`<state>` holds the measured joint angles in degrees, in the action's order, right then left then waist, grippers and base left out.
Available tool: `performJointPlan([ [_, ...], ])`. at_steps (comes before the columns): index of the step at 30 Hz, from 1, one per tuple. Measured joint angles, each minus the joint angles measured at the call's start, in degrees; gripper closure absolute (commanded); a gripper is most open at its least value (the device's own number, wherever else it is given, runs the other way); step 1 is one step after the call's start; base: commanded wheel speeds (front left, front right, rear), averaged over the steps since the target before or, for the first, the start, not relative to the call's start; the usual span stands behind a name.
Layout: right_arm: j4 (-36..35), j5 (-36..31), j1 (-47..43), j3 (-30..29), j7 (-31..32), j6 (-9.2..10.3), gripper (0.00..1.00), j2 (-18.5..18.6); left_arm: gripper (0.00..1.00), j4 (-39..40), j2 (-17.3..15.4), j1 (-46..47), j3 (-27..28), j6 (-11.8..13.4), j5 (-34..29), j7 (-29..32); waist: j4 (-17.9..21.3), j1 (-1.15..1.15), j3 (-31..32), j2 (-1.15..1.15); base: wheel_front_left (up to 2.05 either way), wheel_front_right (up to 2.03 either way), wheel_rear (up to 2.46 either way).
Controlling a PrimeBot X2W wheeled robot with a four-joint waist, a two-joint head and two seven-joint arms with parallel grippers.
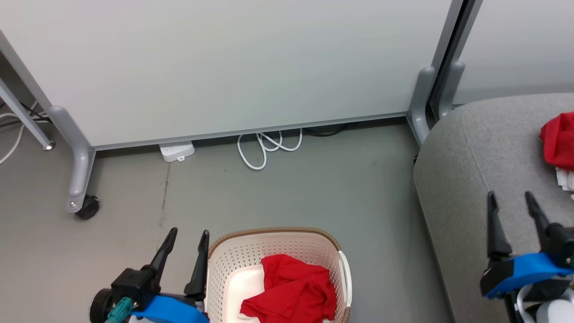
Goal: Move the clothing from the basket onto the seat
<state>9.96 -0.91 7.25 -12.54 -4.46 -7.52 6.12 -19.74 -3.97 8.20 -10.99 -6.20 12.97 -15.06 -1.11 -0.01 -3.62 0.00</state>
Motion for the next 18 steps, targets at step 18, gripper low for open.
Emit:
performJointPlan([
  [18, -8.05, -0.98, -10.28, 6.41, 0.75, 0.00, 0.00, -3.09, 0.00, -1.26, 0.74, -3.04, 5.57, -0.36, -2.00, 0.00, -1.23, 0.01, 3.14, 0.00, 0.00, 0.00, 0.00],
])
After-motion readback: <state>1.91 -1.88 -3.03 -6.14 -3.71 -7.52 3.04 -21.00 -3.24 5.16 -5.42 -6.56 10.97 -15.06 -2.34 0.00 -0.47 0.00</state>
